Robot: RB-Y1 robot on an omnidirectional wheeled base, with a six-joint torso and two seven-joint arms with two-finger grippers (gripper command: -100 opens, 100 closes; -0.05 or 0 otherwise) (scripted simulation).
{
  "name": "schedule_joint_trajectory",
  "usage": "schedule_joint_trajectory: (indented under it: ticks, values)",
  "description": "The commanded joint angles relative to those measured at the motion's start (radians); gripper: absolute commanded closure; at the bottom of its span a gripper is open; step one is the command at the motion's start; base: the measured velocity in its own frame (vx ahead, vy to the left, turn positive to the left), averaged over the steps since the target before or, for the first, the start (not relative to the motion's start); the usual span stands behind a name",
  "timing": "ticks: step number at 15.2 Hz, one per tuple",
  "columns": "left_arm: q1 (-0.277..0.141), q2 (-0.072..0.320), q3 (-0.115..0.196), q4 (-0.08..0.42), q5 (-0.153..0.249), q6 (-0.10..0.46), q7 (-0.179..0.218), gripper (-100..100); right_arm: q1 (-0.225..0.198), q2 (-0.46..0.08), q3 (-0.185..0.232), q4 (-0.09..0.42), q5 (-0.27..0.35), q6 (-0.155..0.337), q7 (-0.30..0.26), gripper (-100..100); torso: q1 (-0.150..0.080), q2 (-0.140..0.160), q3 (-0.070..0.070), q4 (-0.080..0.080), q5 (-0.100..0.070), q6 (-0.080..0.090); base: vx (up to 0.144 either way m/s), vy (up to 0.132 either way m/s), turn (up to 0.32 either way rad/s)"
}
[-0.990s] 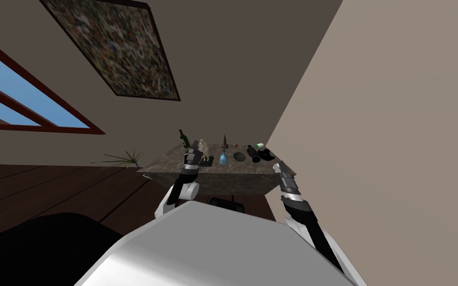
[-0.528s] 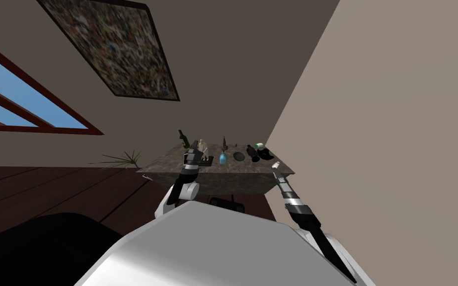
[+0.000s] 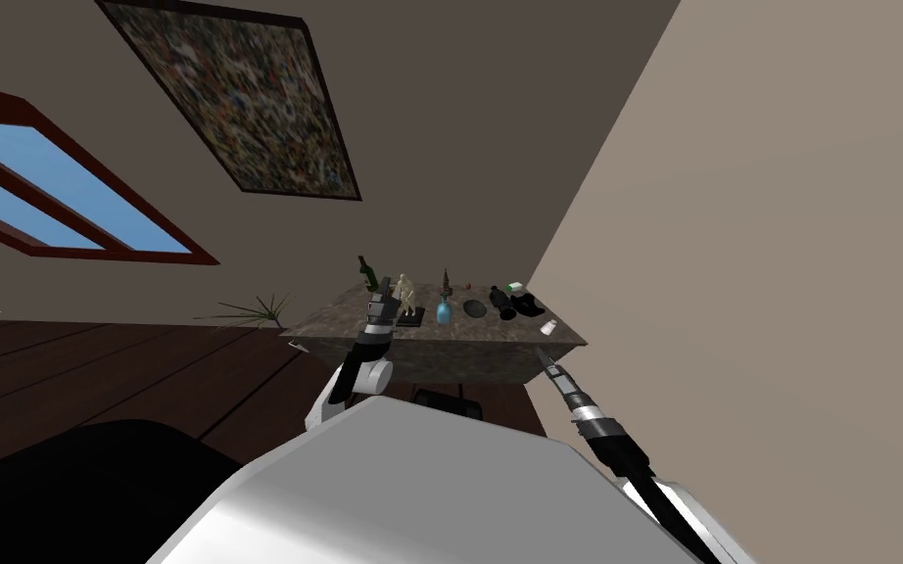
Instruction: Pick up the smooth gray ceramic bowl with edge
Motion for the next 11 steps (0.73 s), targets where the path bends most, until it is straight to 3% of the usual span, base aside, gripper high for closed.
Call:
schedule_joint_trajectory:
  ticks: [1, 5, 6, 9, 10, 11]
  values:
    - [0.000, 0.000, 0.000, 0.000, 0.000, 0.000, 0.000, 0, 0.010, -0.050, -0.002, 0.050, 0.022, 0.028, 0.016, -100, 0.000, 0.000, 0.000, 0.000, 0.000, 0.000, -0.013, 0.041, 0.080]
    - [0.000, 0.000, 0.000, 0.000, 0.000, 0.000, 0.000, 0, 0.022, -0.119, -0.002, 0.098, 0.043, 0.050, 0.033, -100, 0.002, 0.000, 0.000, 0.000, 0.000, 0.000, -0.017, 0.051, 0.085]
    - [0.000, 0.000, 0.000, 0.000, 0.000, 0.000, 0.000, 0, 0.033, -0.150, -0.002, 0.139, 0.065, 0.073, 0.051, -100, 0.002, 0.000, 0.000, 0.000, 0.000, 0.000, -0.022, 0.057, 0.115]
    - [0.000, 0.000, 0.000, 0.000, 0.000, 0.000, 0.000, 0, 0.043, -0.223, -0.001, 0.186, 0.088, 0.095, 0.069, -100, 0.004, 0.001, 0.001, 0.000, 0.001, -0.001, -0.027, 0.079, 0.156]
    - [0.000, 0.000, 0.000, 0.000, 0.000, 0.000, 0.000, 0, 0.043, -0.224, -0.001, 0.186, 0.088, 0.095, 0.069, -100, 0.004, 0.001, 0.001, 0.000, 0.001, 0.000, -0.005, 0.047, 0.012]
    - [0.000, 0.000, 0.000, 0.000, 0.000, 0.000, 0.000, 0, 0.053, -0.262, 0.000, 0.223, 0.112, 0.117, 0.087, -100, 0.003, 0.000, 0.000, 0.000, 0.001, 0.000, -0.011, 0.057, 0.117]
